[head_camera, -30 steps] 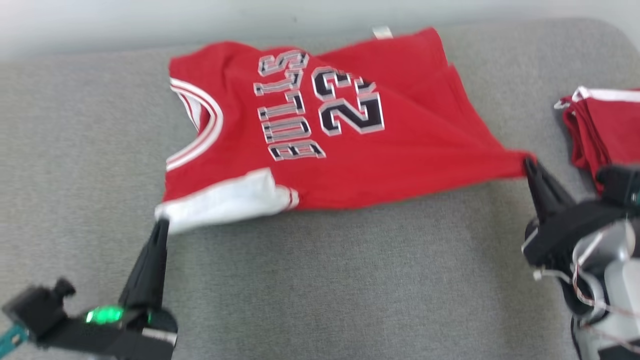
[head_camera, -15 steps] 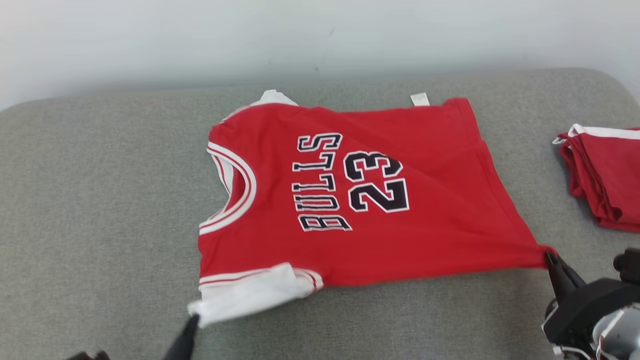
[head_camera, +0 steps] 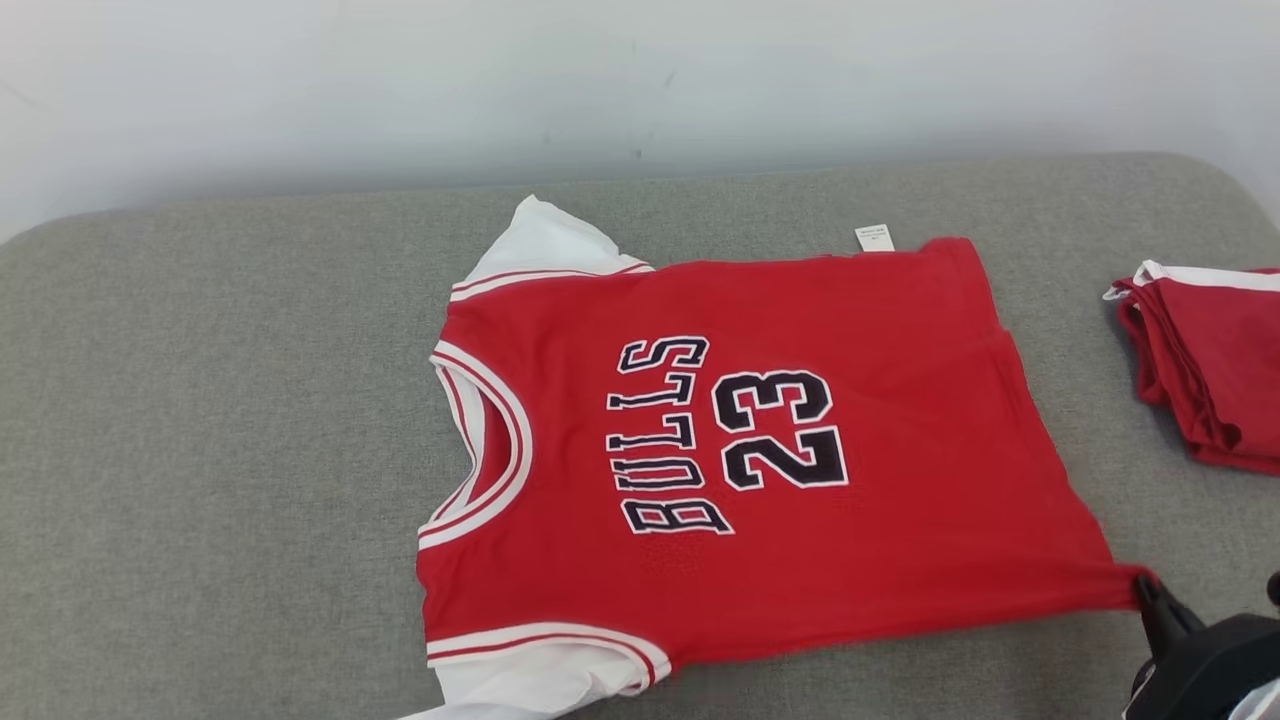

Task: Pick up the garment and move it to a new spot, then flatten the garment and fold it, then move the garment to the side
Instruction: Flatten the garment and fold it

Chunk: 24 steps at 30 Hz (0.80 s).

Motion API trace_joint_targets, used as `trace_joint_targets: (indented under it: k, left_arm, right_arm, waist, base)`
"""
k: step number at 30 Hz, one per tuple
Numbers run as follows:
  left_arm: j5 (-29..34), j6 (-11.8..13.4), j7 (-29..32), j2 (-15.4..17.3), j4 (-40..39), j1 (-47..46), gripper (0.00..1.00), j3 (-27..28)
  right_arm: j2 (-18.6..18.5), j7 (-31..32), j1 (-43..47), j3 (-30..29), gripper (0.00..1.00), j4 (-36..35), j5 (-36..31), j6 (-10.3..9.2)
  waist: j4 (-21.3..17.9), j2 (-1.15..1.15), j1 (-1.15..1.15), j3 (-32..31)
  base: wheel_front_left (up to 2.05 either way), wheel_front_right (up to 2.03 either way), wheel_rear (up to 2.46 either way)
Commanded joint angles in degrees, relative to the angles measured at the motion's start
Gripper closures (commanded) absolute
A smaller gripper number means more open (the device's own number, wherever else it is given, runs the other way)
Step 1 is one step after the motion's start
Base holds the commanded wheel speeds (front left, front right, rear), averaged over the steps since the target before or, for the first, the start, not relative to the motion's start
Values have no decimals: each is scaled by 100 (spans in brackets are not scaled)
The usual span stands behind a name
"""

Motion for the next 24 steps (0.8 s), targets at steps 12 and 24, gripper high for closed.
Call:
trace_joint_targets:
  k: [12, 24]
  left_arm:
    - [134, 426, 181, 326, -144, 385, 100, 13]
    - [368, 122, -278, 98, -379, -25, 100, 107]
  right_arm:
    - [31, 565, 603, -64, 100, 174, -246, -16]
    - [33, 201, 521, 160, 100, 20, -7, -16]
  waist:
    - [11, 0, 0, 22]
    - [-104, 0, 0, 29]
  base:
    - [0, 0, 0]
    - [0, 0, 0]
